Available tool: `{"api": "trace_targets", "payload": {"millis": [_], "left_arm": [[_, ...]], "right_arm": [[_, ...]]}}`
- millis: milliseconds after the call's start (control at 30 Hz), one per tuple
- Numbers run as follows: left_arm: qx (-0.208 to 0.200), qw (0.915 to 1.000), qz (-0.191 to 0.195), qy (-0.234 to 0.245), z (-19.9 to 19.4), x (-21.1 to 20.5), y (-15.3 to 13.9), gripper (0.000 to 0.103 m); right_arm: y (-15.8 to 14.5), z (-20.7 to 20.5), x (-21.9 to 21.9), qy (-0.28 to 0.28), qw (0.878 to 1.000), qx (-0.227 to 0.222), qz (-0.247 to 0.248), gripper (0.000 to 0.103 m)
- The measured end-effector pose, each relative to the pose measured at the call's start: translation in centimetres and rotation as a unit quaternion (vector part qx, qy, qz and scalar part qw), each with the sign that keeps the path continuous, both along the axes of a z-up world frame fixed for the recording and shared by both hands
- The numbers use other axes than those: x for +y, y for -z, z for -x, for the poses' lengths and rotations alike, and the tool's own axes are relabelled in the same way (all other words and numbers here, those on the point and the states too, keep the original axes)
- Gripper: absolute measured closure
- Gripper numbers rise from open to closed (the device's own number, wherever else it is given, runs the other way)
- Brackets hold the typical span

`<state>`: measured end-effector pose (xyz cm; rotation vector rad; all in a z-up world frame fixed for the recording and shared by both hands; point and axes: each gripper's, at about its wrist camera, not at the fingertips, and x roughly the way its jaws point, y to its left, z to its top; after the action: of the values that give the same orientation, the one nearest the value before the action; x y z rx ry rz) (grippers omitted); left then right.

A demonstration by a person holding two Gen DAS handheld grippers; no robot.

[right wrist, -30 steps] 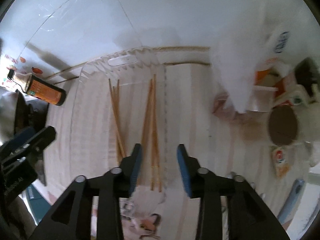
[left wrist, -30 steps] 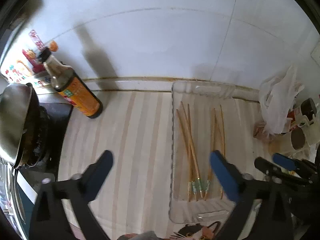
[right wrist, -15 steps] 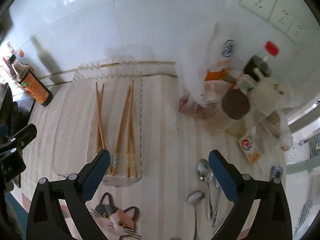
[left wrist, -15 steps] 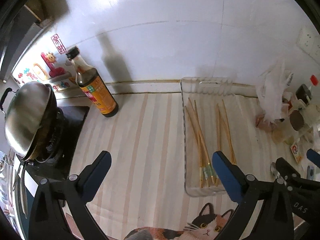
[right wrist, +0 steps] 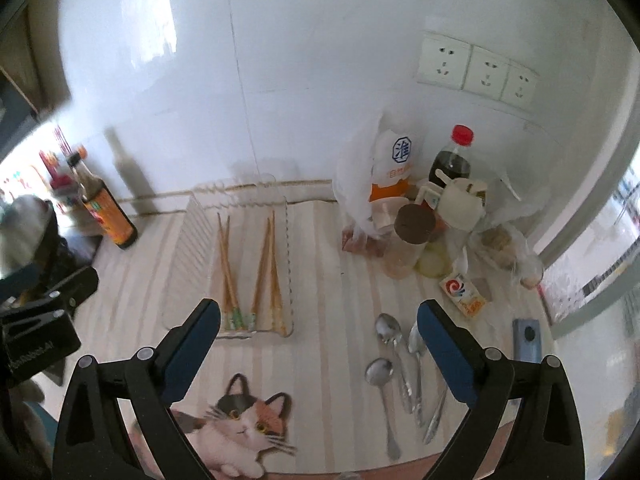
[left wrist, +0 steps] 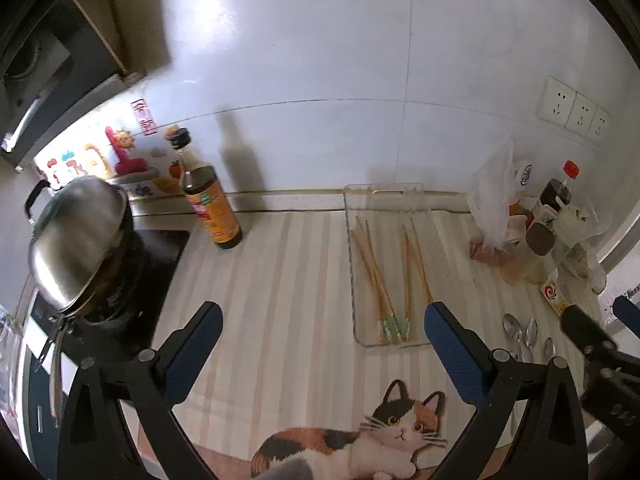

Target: Organize utensils

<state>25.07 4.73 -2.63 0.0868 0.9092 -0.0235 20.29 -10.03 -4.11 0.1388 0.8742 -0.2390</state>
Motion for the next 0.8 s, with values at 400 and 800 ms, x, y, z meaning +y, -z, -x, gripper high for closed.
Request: {"api": "trace_targets", "payload": {"millis": [400,800], "left_arm": [[0.014,0.9999,-0.008,-0.002,1.2,-6.0,2.9,0.0],[0.243,0.9656,0.028,0.087,1.1,-21.7,18.2,0.021]], "right_arm": [[1.6,4.7,-9.8,0.062,0.996,-0.013,-0.065,0.002],[12.9,7.4,-23.2,0.132,0.972,0.135,-0.137,0.059]]}}
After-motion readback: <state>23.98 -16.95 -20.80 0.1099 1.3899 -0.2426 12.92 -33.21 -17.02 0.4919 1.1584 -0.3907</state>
